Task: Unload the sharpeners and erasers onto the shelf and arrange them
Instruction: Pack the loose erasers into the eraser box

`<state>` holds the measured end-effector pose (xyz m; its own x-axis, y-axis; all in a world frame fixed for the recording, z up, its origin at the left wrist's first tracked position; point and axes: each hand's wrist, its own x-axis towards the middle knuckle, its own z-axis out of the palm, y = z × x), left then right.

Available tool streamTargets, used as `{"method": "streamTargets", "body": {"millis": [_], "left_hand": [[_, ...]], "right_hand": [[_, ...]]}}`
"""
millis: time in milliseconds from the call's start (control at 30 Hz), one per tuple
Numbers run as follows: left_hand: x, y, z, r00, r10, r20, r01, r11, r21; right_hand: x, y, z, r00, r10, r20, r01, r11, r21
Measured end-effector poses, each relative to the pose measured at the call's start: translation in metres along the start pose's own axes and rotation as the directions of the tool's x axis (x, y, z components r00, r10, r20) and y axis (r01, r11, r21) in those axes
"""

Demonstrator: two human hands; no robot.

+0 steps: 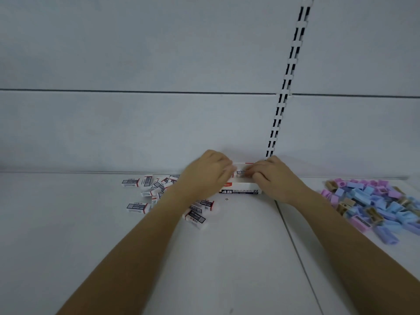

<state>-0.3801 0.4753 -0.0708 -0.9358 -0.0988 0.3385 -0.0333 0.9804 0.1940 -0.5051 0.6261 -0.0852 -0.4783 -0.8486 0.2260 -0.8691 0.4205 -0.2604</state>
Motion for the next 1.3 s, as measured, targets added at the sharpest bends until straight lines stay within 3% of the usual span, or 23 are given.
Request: {"method": "streamTargets", "body": {"millis": [100,267,400,567,700,833,967,1100,1300], "left_hand": [[-0.002,-0.012,-0.027,0.999,-0.040,-0.037,0.039,0.999,-0.031],[-0.030,-0.046,-0.037,0.988,-0.146,-0.042,0.143,0.987,-0.076],[-0.043,-0.053,-0.040,0.989,-0.142,0.037,0.144,0.987,-0.075],[-0.044,-0.052,-0.033,0.968,-0.190,0.162,0.191,0.981,0.007],[-0.044,-0.051,-0.031,0.952,-0.267,0.149,0.281,0.956,-0.086],[-0.044,-0.046,-0.029,0.939,-0.319,0.126,0.333,0.937,-0.108],[-0.046,-0.041,-0.029,0.949,-0.308,0.063,0.314,0.937,-0.153],[-0.044,-0.037,-0.029,0.964,-0.262,-0.040,0.245,0.940,-0.238],[-0.024,-0.025,-0.029,0.971,-0.189,-0.146,0.131,0.934,-0.333]], "right_hand": [[-0.003,-0.015,-0.001,0.986,-0.053,-0.160,0.058,0.998,0.029],[-0.004,-0.041,0.004,0.894,-0.261,-0.363,0.272,0.962,-0.023],[-0.005,-0.061,0.009,0.849,-0.346,-0.399,0.360,0.932,-0.043],[-0.006,-0.081,0.025,0.880,-0.369,-0.300,0.351,0.929,-0.115],[0.000,-0.092,0.028,0.950,-0.284,-0.128,0.274,0.958,-0.087],[0.002,-0.089,0.028,0.968,-0.212,-0.137,0.209,0.977,-0.030],[0.002,-0.086,0.027,0.921,-0.267,-0.284,0.286,0.958,0.028],[-0.005,-0.075,0.005,0.913,-0.144,-0.383,0.224,0.959,0.173],[-0.009,-0.028,-0.015,0.901,0.042,-0.431,0.067,0.970,0.234]]}}
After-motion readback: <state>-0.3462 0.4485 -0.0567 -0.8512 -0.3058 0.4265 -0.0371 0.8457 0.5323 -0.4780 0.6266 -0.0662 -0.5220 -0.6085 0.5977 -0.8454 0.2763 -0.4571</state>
